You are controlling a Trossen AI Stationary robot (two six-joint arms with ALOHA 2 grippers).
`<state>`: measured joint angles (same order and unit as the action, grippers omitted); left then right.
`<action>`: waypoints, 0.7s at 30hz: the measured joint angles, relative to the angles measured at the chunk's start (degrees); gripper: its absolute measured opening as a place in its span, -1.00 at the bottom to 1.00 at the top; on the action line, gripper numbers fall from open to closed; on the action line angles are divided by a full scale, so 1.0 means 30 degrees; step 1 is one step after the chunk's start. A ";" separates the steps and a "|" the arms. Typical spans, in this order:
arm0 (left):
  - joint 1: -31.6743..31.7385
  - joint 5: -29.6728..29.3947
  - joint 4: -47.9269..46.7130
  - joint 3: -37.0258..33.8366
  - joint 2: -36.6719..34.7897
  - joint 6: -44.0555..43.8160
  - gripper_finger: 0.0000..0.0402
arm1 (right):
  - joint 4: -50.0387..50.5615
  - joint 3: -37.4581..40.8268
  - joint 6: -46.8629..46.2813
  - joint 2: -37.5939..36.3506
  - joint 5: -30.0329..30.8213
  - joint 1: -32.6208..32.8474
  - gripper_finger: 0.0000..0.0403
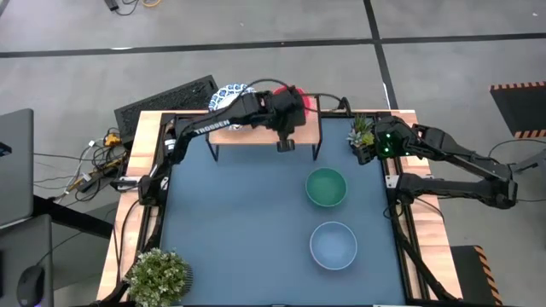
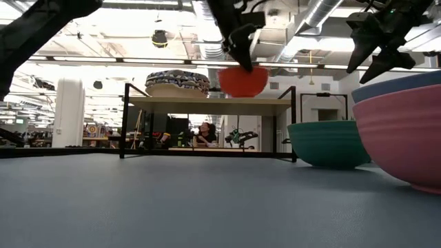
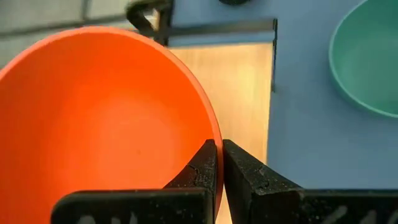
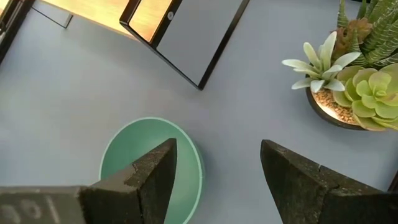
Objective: Place and stack bowls onto a shelf
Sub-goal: Put the orange bowl on the shelf
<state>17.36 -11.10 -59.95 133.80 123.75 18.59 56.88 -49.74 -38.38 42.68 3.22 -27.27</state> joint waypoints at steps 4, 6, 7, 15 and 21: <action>0.0557 0.0479 -0.0494 0.0000 0.0021 -0.0170 -1.00 | 0.0001 0.0000 0.0006 0.0000 0.0013 0.0000 0.29; 0.0623 0.0614 -0.0502 0.0000 0.0023 -0.0045 -1.00 | 0.0000 0.0000 0.0005 0.0000 0.0015 0.0000 0.29; 0.0630 0.0836 -0.0567 0.0000 0.0027 0.0052 -1.00 | 0.0000 0.0000 0.0005 0.0000 0.0017 0.0000 0.29; 0.0676 0.1589 -0.1235 -0.0560 0.0034 0.0237 -1.00 | 0.0001 0.0000 -0.0003 0.0000 0.0044 0.0000 0.29; 0.0724 0.1430 -0.1193 -0.1243 -0.0012 0.0315 -1.00 | 0.0007 0.0000 -0.0003 0.0000 0.0022 0.0000 0.29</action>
<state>19.53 -6.81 -63.53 130.07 123.71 19.53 56.90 -49.74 -38.39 42.68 3.29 -27.27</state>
